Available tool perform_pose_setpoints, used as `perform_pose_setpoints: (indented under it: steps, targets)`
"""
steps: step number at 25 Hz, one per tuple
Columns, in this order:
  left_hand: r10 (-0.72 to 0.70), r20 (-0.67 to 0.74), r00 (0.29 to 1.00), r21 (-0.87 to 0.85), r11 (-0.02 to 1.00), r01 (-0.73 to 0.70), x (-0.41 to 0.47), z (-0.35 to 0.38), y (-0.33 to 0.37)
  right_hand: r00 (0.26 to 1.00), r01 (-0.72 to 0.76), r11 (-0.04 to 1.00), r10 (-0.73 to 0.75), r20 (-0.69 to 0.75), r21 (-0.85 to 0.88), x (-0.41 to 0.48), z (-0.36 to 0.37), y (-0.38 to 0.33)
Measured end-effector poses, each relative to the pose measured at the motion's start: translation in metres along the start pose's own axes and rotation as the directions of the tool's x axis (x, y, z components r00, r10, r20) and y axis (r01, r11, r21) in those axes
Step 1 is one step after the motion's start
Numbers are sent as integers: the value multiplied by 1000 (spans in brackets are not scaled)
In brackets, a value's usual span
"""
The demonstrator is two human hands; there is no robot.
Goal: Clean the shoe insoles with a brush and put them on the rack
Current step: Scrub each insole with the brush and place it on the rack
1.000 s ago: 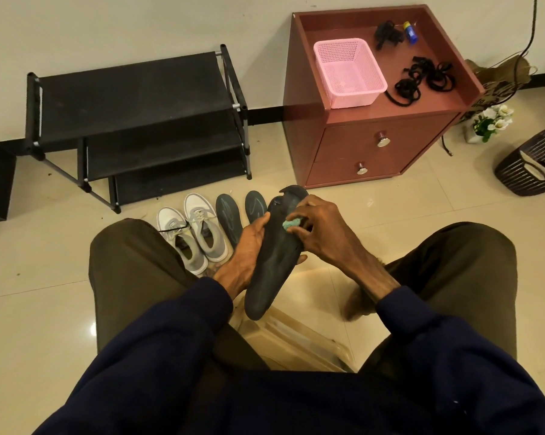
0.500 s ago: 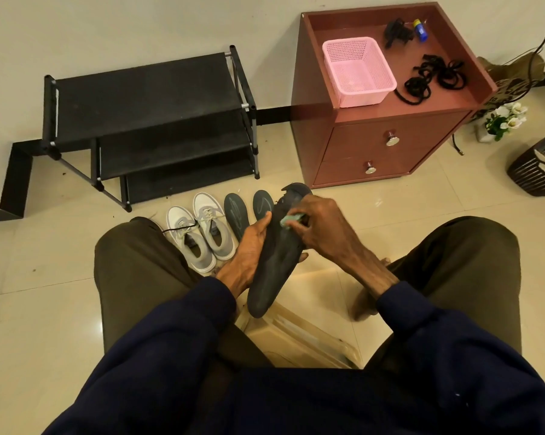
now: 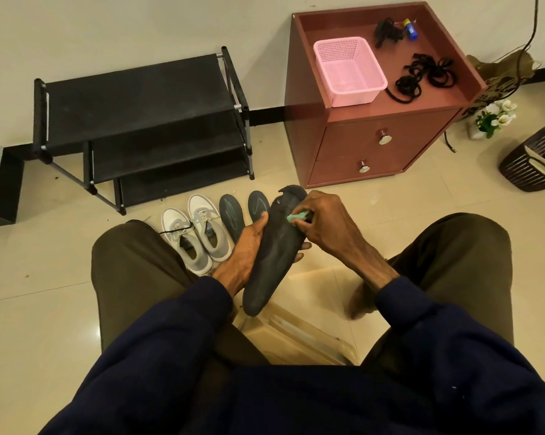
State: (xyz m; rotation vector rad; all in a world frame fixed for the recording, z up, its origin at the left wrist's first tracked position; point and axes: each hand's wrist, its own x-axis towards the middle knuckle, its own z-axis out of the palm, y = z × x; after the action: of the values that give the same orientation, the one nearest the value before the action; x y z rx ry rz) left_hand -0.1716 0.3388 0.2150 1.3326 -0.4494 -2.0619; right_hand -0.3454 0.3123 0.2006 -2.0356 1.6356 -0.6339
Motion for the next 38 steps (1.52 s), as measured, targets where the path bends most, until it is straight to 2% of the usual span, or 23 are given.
perform_pose_setpoints:
  steps: [1,2,4,5,6,9,10,11,14,15,16,18,20,21,23,25,27,29,30,32,34,35,38]
  targets:
    - [-5,-6,1000,-10,1000,5,-1,3,2,1000,-10,1000,10,-6,2,-2,-1,1]
    - [1,-17,1000,-25,1000,-2,2,1,2,999,-11,999,8,53,50,-4,-1,-1]
    - [15,-18,1000,-25,1000,-16,10,-1,0,961,-30,986,-16,277,162,-10,-1,-11]
    - [19,-12,1000,-14,1000,-19,10,1,0,946,-28,985,-28,322,170,-11,0,-13]
    - [11,-8,1000,-23,1000,-11,11,2,0,957,-28,989,-15,289,144,-10,0,-11]
    - [-33,17,999,-6,999,33,8,11,1,998,-57,996,57,3,-64,-3,-5,7]
    - [-46,20,999,-15,999,47,8,11,1,997,-74,995,72,-22,-69,-3,-7,10]
    - [-46,5,999,-16,999,46,9,11,0,998,-67,997,68,19,-31,-4,-7,10]
    - [-35,7,999,-35,999,35,11,10,-1,941,-65,990,19,338,123,-13,-7,-6]
    - [-36,-3,999,-35,999,36,9,12,1,935,-66,989,14,354,135,-14,-5,-7]
    - [-41,-24,999,-26,999,40,8,13,0,955,-69,990,30,296,121,-13,-5,-5]
    - [-85,3,996,-53,995,85,9,13,0,995,-69,998,69,72,10,-8,-7,7]
    - [-126,21,992,-64,990,127,18,7,-5,988,-105,993,98,-119,-55,-4,-11,19]
    - [-153,48,987,-65,986,156,19,7,-5,980,-119,993,114,-162,-26,-5,-12,21]
    - [-176,126,976,-73,980,186,10,12,0,983,-120,988,131,-128,92,-8,-12,17]
    - [-137,107,985,-48,989,142,12,11,1,994,-94,984,102,-41,154,-10,-8,9]
    - [-116,101,988,-72,990,124,11,8,3,989,-94,986,108,-103,138,-8,-7,9]
    - [-74,54,996,33,997,72,9,10,3,965,-129,985,152,-216,117,-6,-9,15]
    - [-61,59,996,61,996,58,7,11,5,961,-139,983,163,-224,118,-5,-9,16]
    - [-78,118,990,-4,997,79,9,12,5,982,-125,980,144,-123,157,-8,-6,12]
    - [-67,113,991,-18,997,69,11,13,4,995,-92,982,95,-10,166,-9,-4,4]
    - [-54,79,995,-24,998,56,12,12,4,996,-85,984,90,-22,155,-8,-4,4]
    - [-106,115,988,-4,994,107,11,9,4,971,-116,991,127,-200,70,-5,-9,14]
